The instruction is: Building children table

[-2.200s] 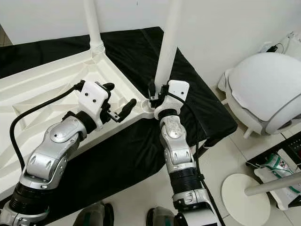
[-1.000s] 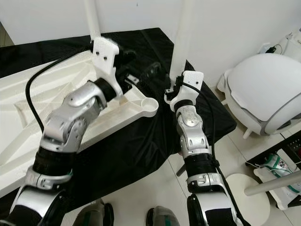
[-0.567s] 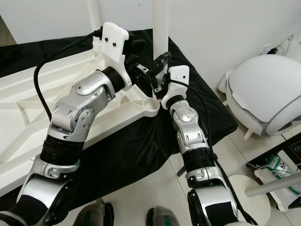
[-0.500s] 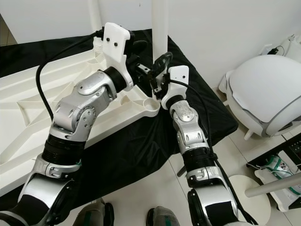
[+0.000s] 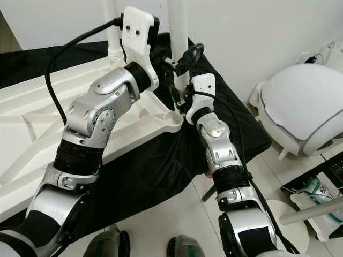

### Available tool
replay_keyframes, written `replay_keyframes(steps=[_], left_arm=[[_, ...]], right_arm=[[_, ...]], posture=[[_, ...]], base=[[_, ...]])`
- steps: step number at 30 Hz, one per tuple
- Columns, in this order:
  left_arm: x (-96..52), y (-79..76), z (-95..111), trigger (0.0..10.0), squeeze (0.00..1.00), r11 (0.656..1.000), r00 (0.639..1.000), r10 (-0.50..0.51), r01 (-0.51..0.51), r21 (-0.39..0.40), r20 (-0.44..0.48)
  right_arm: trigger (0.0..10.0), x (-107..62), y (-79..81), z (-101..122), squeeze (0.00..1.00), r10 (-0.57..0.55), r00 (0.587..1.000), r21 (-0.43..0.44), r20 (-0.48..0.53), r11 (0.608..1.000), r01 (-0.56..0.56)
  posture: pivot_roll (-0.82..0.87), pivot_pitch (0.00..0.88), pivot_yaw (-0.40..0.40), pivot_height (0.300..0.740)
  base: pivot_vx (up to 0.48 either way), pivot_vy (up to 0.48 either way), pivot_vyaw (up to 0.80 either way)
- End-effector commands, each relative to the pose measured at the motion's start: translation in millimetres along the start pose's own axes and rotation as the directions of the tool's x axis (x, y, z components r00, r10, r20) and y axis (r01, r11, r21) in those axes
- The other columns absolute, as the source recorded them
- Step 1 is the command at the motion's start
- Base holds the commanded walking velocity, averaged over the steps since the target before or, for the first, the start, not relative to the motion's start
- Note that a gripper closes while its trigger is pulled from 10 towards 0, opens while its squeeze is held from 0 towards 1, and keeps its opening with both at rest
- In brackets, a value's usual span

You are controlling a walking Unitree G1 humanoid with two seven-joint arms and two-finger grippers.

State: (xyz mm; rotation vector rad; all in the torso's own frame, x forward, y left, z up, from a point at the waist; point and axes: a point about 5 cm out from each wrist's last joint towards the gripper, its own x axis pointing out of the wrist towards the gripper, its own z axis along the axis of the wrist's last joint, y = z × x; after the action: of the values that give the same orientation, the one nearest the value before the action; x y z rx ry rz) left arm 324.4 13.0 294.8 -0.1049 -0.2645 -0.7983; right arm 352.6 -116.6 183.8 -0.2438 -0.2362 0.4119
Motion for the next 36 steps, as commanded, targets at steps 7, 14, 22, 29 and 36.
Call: replay_keyframes(steps=[7,14,22,29,36], left_arm=[[8.6,4.5,11,10.0,0.0,0.999,0.999,0.022,-0.023,0.043,0.025],[11.3,6.6,20,5.6,0.0,0.999,0.998,0.02,-0.022,0.025,0.058],[11.1,5.0,26,0.0,0.0,1.0,0.996,-0.008,0.009,-0.005,0.094],[11.9,0.6,28,0.0,0.0,0.998,0.993,-0.054,0.055,-0.007,0.106],[12.1,1.5,31,0.0,0.0,0.999,0.992,-0.046,0.044,0.017,0.116]], right_arm=[[10.0,1.6,3.2,-2,0.0,0.049,0.999,-0.03,0.0,0.998,-0.049],[10.0,1.3,2.1,-3,0.0,0.056,0.998,-0.033,-0.004,0.998,-0.056],[10.0,1.4,1.3,-4,0.0,0.053,0.999,-0.034,-0.006,0.998,-0.053],[10.0,2.7,-0.9,-4,0.0,0.048,0.999,-0.041,0.001,0.998,-0.048],[10.0,3.2,-3.8,-3,0.0,0.029,1.0,-0.048,0.008,0.998,-0.029]], posture=[[-0.04,0.0,-0.017,0.74],[-0.04,0.0,-0.013,0.74],[-0.03,0.0,-0.009,0.74],[-0.03,0.0,-0.008,0.74],[-0.02,0.0,-0.009,0.74]], base=[[0.0,0.0,0.0],[0.0,0.0,0.0],[0.0,0.0,0.0],[0.0,0.0,0.0],[0.0,0.0,0.0]])
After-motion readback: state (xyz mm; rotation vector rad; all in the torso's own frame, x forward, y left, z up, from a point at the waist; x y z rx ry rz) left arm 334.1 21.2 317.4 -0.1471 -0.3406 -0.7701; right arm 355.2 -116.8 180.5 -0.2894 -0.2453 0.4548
